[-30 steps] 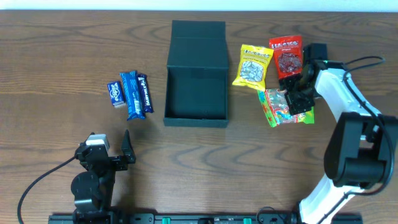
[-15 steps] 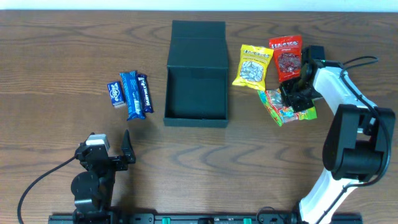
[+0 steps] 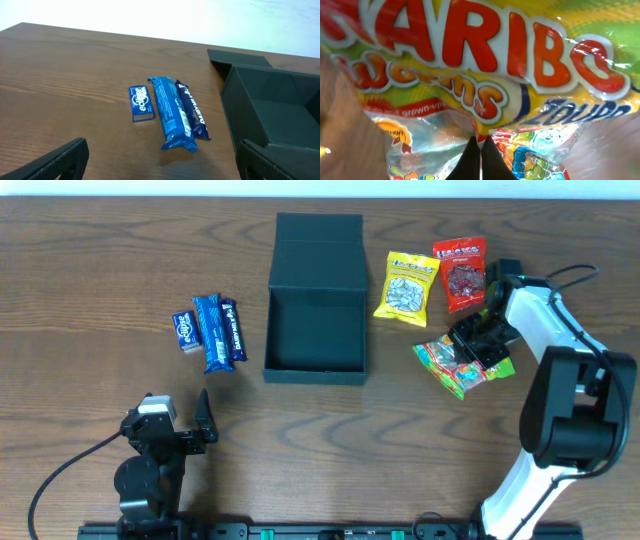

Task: Pack container
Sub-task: 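Reach right gripper to the green Haribo bag and grasp it, then carry the Haribo bag into the green box and release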

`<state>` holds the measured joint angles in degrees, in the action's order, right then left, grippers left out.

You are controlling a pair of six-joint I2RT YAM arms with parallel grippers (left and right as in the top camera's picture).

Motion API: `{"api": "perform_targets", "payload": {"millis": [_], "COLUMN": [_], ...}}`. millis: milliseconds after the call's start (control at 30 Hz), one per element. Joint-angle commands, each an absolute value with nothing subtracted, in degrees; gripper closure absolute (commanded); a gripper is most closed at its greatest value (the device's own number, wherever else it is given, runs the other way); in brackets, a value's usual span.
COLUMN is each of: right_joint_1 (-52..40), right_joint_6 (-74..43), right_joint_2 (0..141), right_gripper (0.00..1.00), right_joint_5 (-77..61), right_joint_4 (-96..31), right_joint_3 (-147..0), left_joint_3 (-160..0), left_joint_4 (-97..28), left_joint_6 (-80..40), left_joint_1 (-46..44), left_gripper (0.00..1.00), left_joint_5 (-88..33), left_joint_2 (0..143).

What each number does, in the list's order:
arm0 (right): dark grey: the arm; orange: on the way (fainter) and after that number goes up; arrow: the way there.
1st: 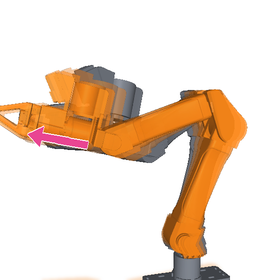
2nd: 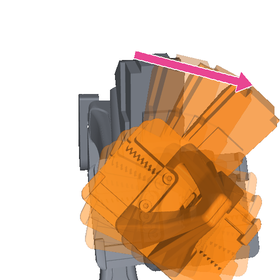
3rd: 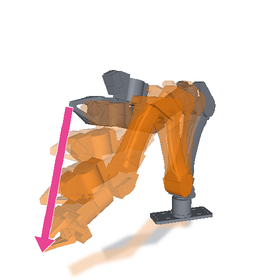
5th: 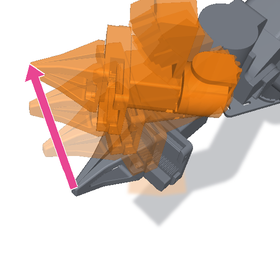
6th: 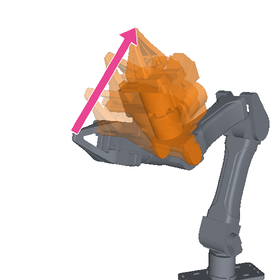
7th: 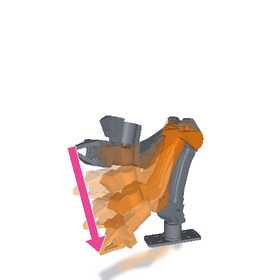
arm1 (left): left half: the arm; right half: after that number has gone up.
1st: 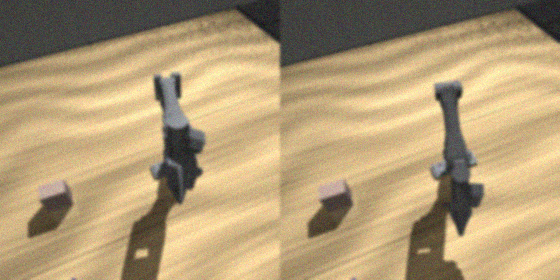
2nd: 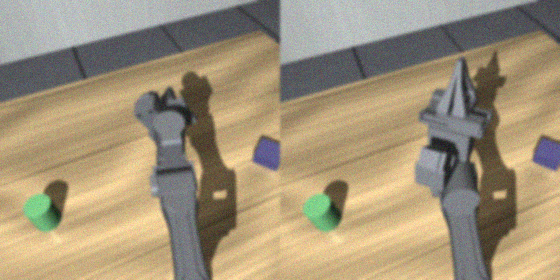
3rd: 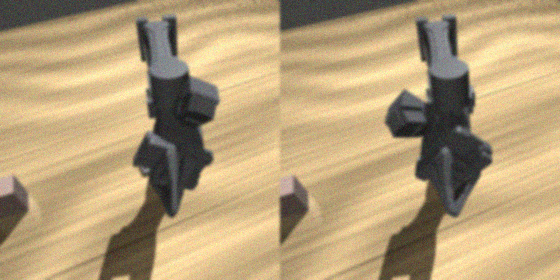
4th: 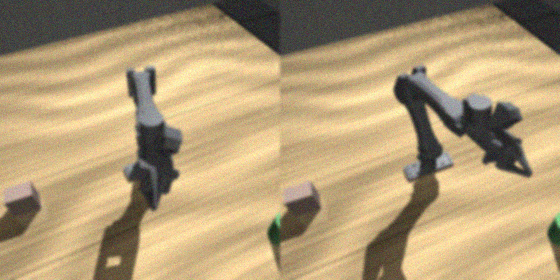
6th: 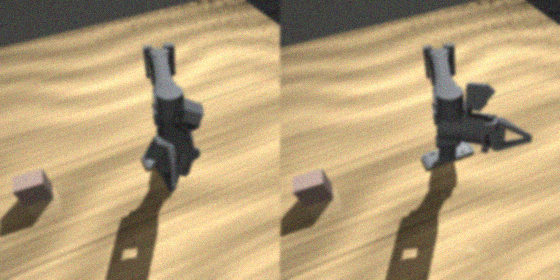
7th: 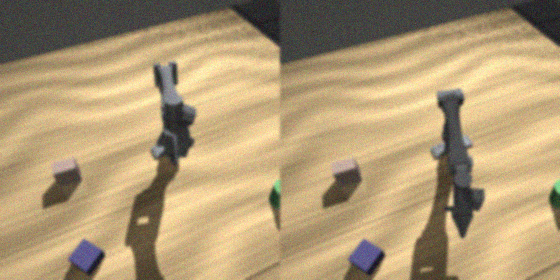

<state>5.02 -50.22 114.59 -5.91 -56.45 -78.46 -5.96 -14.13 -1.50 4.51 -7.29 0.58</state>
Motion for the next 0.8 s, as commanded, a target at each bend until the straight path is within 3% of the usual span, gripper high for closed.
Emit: {"api": "perform_targets", "payload": {"millis": [0, 400, 533, 767], "right_joint_1": [3.7, -13.7, -22.1, -33.7], "right_joint_6": [-39.1, -26.7, -29.0, -35.4], "right_joint_2": [109.1, 86.7, 86.0, 92.6], "right_gripper": [0.99, 0.98, 0.98, 0.98], "right_joint_5": [-4.5, -9.0, -14.0, -9.8], "right_joint_4": [-56.6, -47.4, -38.7, -27.8], "right_joint_3": [-78.0, -78.0, -78.0, -78.0], "left_joint_3": [-4.6, -4.6, -4.6, -4.6], "left_joint_4": [-14.7, -14.7, -14.7, -14.7], "left_joint_6": [-1.5, -1.5, -1.5, -1.5], "left_joint_1": [4.8, 4.8, 4.8, 4.8], "left_gripper": [0.05, 0.05, 0.05, 0.05], "left_joint_5": [-7.1, -7.0, -7.1, -7.0], "left_joint_2": [0.3, 0.3, 0.3, 0.3]}}
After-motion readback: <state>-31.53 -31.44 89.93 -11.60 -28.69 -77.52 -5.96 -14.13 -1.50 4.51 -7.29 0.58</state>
